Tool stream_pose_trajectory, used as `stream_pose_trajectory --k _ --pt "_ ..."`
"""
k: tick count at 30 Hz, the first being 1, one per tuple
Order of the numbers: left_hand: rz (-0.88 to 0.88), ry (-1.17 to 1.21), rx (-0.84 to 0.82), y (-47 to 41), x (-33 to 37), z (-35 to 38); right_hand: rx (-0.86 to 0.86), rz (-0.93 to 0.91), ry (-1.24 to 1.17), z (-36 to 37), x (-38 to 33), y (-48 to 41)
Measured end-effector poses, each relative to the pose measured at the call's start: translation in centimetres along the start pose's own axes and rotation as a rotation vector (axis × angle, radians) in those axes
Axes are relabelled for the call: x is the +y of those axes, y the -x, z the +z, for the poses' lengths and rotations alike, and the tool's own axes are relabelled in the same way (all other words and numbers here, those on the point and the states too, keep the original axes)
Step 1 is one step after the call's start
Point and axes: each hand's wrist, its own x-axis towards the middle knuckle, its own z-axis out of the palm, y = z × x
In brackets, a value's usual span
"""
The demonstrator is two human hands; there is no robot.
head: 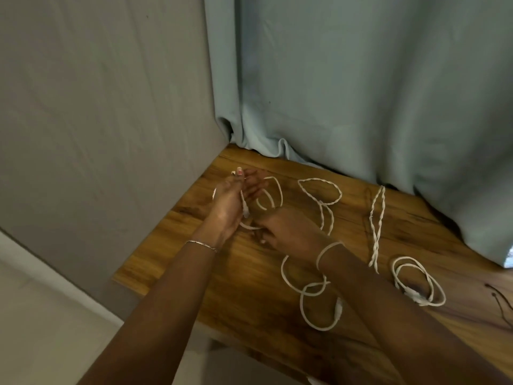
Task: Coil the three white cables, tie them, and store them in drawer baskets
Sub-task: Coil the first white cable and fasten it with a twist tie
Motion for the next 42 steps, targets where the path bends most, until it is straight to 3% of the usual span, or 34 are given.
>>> stream_pose_trajectory --k 3,9,15,21,26,33,38,42 --pt "-0.040 -0.265 -0.020 0.0 -0.4 -0.4 0.043 0.037 -0.024 -1.6 1.5 -0.5" --pt "-0.083 -0.654 -0.063 0.7 -0.1 0.5 0.113 0.145 -0.387 -3.6 4.3 -1.5" --pt "-0.131 -0.491 0.012 1.0 0.1 2.5 0.117 0.194 -0.479 -5.2 6.0 -3.4" --pt "-0.172 -0.439 -0.312 0.8 0.2 0.9 0.197 0.219 -0.694 -6.3 7.3 -5.1" --pt "-0.236 -0.234 -0.258 0.9 -0.3 0.5 0.177 0.209 -0.726 -5.3 6.8 -5.9" --pt "-0.350 0.011 -0.384 0.8 0.1 0.2 0.234 0.235 -0.803 -5.2 7.3 -6.1" --pt "-0.323 0.069 -0.427 0.7 0.3 0.8 0.063 0.242 -0.934 -4.5 6.4 -5.8" --pt "-0.325 0.135 -0.375 0.3 0.4 0.9 0.039 0.267 -0.994 -4.0 6.0 -5.7"
